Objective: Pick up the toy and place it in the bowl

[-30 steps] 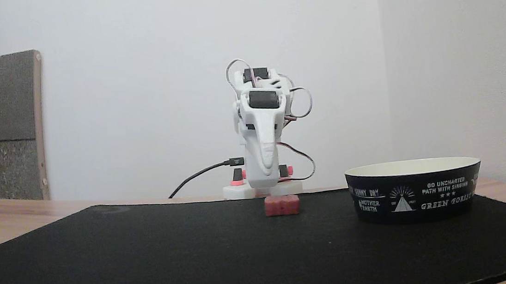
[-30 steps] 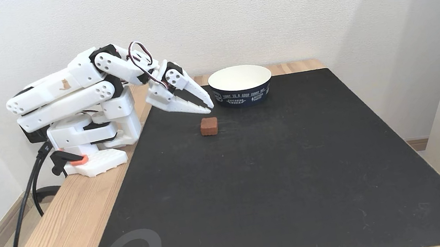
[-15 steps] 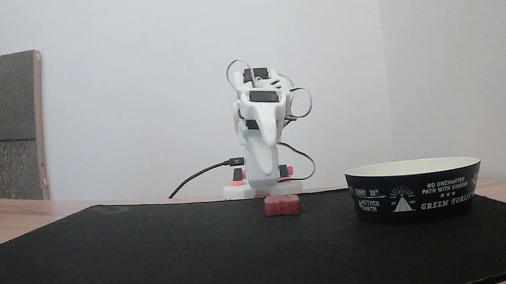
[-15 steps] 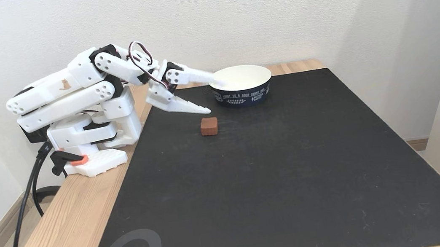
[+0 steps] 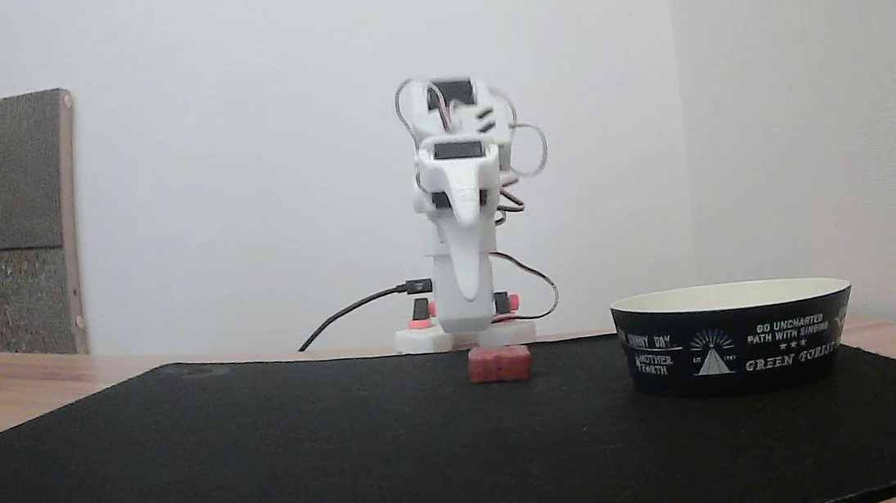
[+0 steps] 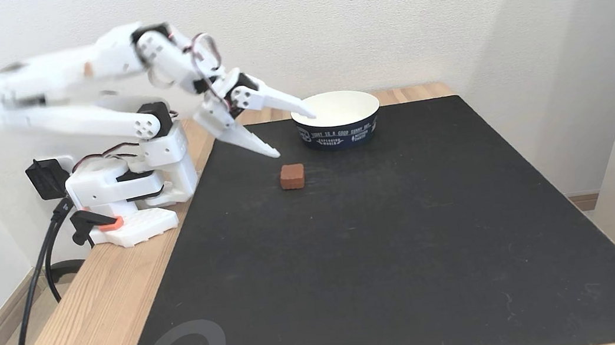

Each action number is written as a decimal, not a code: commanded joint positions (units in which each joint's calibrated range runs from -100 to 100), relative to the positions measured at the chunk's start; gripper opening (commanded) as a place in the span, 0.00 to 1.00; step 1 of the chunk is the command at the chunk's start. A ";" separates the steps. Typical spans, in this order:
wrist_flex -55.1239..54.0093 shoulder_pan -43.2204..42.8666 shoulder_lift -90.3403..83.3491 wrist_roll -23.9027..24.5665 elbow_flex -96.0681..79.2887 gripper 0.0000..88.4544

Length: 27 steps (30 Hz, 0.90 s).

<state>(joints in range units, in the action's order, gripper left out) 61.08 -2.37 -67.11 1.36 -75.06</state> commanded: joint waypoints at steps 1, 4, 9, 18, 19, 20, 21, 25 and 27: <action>2.34 -0.68 10.88 0.41 7.06 0.38; 1.83 -1.27 14.63 0.41 6.88 0.38; 0.90 -1.27 20.80 0.41 8.14 0.38; 0.99 -4.03 39.72 2.60 19.31 0.38; 0.99 -4.61 41.64 2.60 20.39 0.38; 0.90 -4.70 42.39 2.60 20.76 0.38; 0.65 -4.78 43.06 2.60 21.03 0.38; -0.28 -4.78 46.56 2.65 21.48 0.38; -0.88 -4.78 48.39 3.59 22.47 0.38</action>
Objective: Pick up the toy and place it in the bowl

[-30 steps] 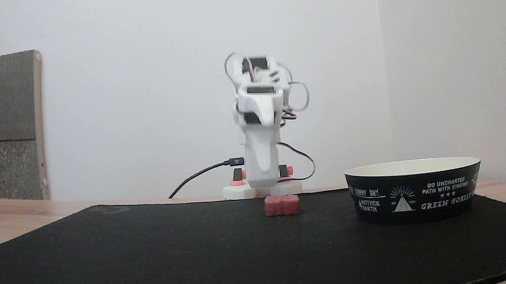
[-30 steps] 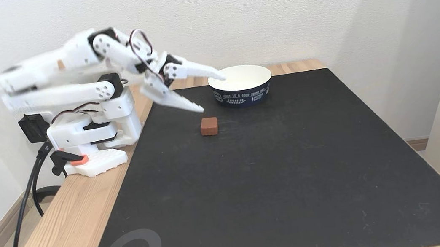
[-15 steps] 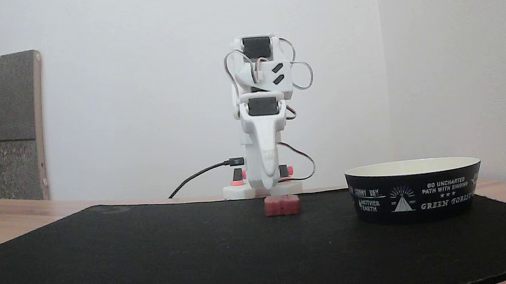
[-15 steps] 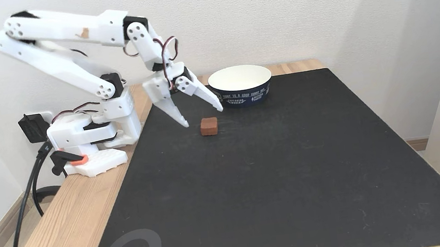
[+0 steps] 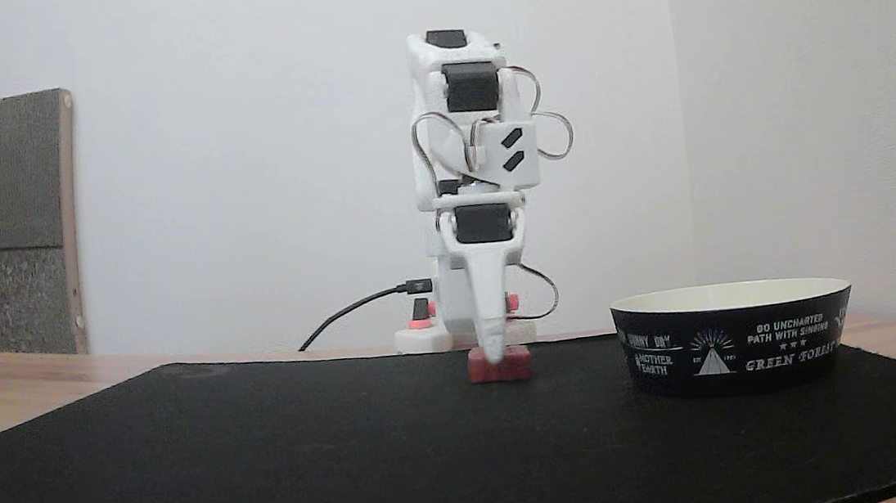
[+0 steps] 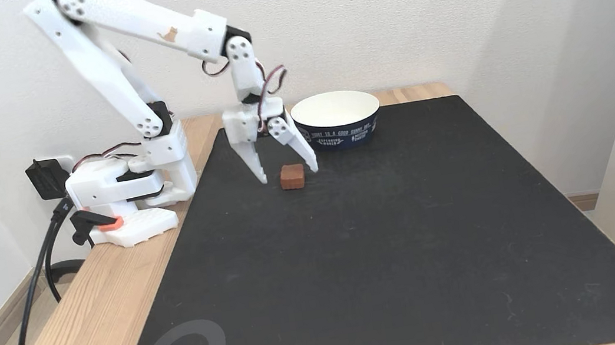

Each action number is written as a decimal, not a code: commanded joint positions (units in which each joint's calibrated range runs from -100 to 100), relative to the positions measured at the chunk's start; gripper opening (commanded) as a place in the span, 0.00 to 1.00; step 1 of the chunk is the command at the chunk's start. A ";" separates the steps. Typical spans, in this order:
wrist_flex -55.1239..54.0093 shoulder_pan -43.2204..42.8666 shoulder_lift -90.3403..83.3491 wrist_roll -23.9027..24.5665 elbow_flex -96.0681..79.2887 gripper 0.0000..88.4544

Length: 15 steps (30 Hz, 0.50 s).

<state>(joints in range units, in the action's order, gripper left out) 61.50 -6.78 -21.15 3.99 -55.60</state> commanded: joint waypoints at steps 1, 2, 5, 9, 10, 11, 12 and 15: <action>-1.30 -0.28 3.60 1.75 3.91 0.38; -1.30 -0.28 5.60 2.85 5.53 0.38; -1.21 0.05 7.77 4.10 7.24 0.38; -1.30 0.13 9.44 4.41 7.69 0.38; -1.30 0.05 9.44 4.41 7.69 0.38; -1.30 0.05 9.44 4.41 7.69 0.37; -1.30 0.05 9.44 4.41 7.69 0.35; -2.32 0.13 9.44 4.41 7.42 0.23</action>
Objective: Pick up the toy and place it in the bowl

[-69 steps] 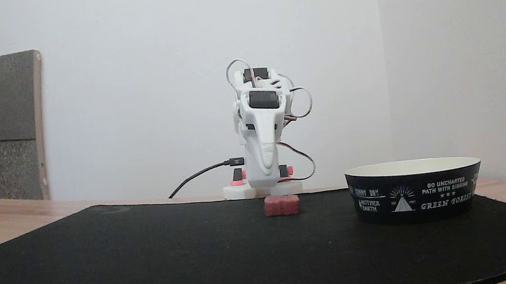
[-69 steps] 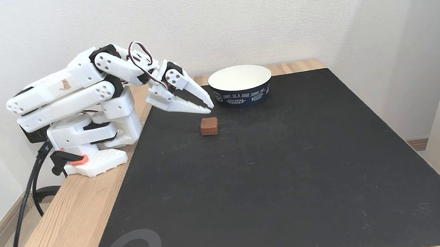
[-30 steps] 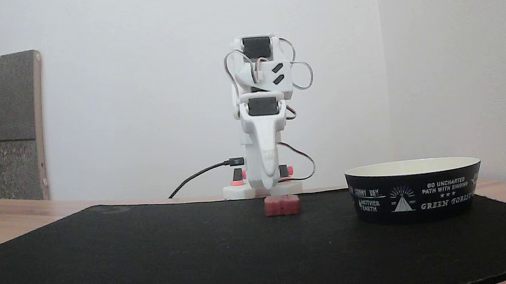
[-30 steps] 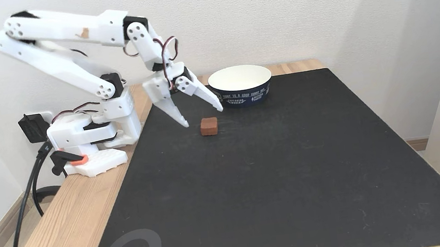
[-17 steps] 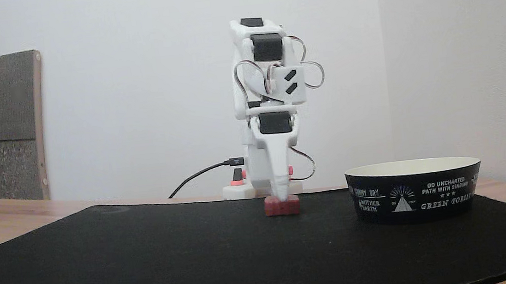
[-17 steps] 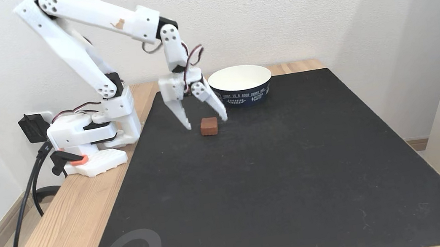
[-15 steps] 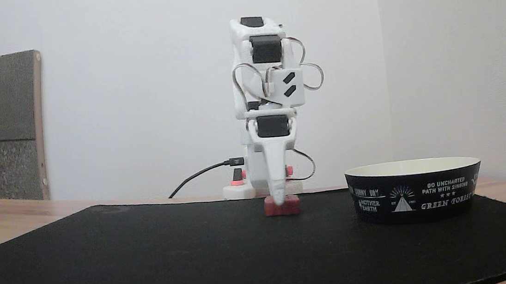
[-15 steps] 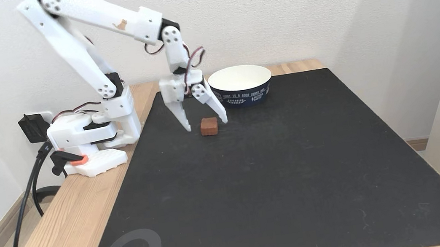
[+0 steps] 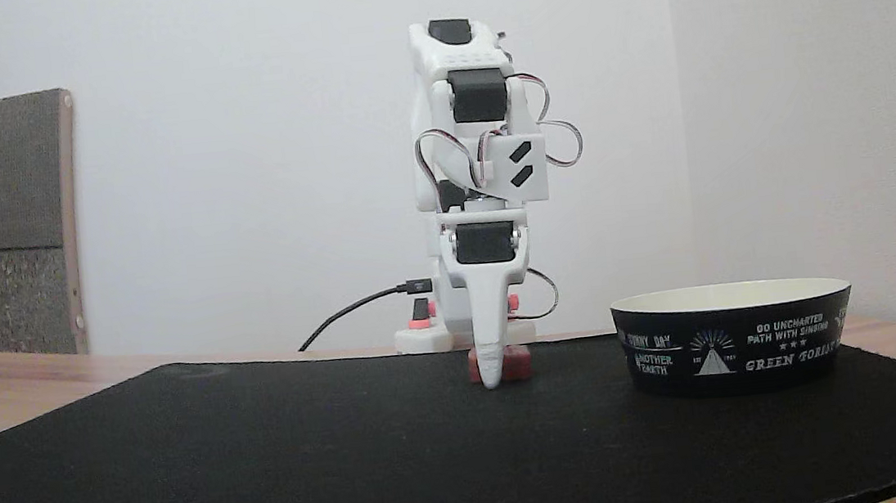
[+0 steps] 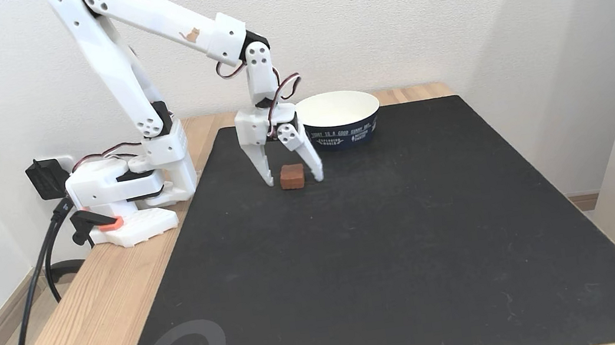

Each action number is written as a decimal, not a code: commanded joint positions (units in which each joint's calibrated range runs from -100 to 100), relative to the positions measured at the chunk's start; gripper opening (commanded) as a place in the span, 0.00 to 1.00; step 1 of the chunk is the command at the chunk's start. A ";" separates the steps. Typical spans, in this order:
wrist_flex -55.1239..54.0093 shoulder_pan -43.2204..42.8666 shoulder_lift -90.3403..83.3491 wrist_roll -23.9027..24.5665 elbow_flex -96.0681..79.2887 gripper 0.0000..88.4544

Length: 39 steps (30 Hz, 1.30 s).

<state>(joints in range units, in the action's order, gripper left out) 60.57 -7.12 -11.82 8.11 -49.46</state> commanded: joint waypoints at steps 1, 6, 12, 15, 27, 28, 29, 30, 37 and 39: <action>-2.32 0.55 0.11 0.29 0.83 0.13; -2.66 0.72 -0.56 0.29 0.74 0.03; -2.23 1.22 -4.47 -0.28 4.71 0.03; -1.89 1.14 -11.39 -0.91 9.39 0.03; -22.98 -15.68 -14.98 -5.55 5.88 0.03; -25.52 -17.10 -14.98 -5.86 4.44 0.03; -31.28 -19.44 -14.98 -6.49 1.19 0.03; -33.99 -20.19 -15.06 -6.65 -0.34 0.04; -42.37 -20.78 -15.48 -6.44 -5.75 0.25; -39.41 -20.36 -15.98 -6.65 -5.39 0.33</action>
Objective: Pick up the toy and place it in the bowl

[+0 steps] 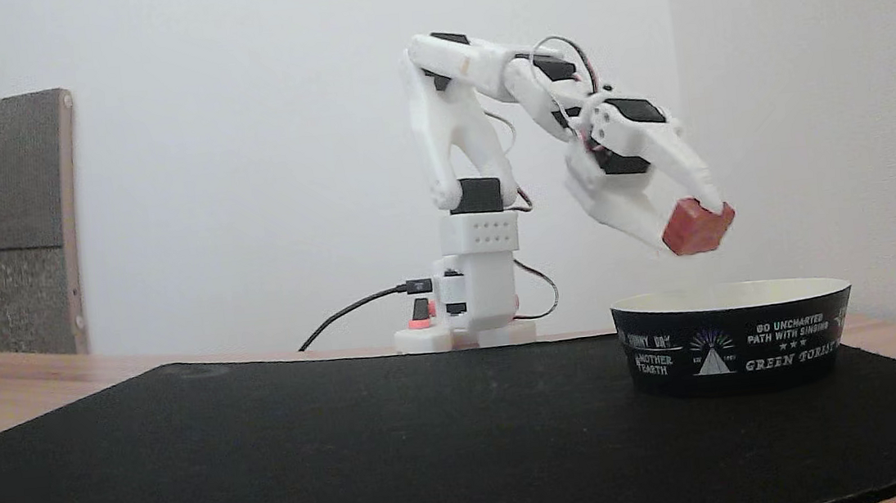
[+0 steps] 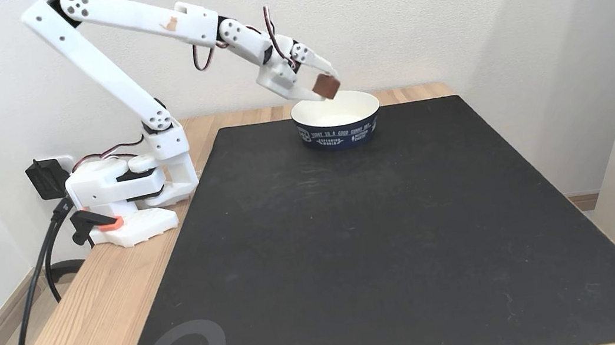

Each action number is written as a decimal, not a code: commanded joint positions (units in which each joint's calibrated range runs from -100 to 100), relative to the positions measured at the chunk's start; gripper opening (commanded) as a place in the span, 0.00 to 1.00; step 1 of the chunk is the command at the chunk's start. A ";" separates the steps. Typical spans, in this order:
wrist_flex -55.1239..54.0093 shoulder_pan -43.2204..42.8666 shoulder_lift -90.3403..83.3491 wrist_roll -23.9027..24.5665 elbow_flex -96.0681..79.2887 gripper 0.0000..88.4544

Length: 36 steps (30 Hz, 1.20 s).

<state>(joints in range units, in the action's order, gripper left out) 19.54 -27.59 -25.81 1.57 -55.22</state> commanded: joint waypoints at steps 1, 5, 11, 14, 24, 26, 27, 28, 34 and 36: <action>2.39 0.78 -1.99 -0.11 1.01 0.33; 4.33 5.97 -2.49 -0.11 2.81 0.33; 8.91 18.18 -14.83 0.31 -0.53 0.29; 12.46 22.03 -25.58 0.05 -9.18 0.13; 21.61 23.78 -58.43 0.41 -38.92 0.03; 24.99 23.70 -63.43 0.41 -40.63 0.03; 26.18 23.78 -65.85 0.41 -41.36 0.03; 28.47 23.78 -70.60 0.41 -42.98 0.03; 33.63 23.45 -73.77 0.41 -44.24 0.03; 34.90 22.45 -73.77 0.15 -44.15 0.03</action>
<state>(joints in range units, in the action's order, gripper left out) 52.38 -3.87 -98.67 1.88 -98.77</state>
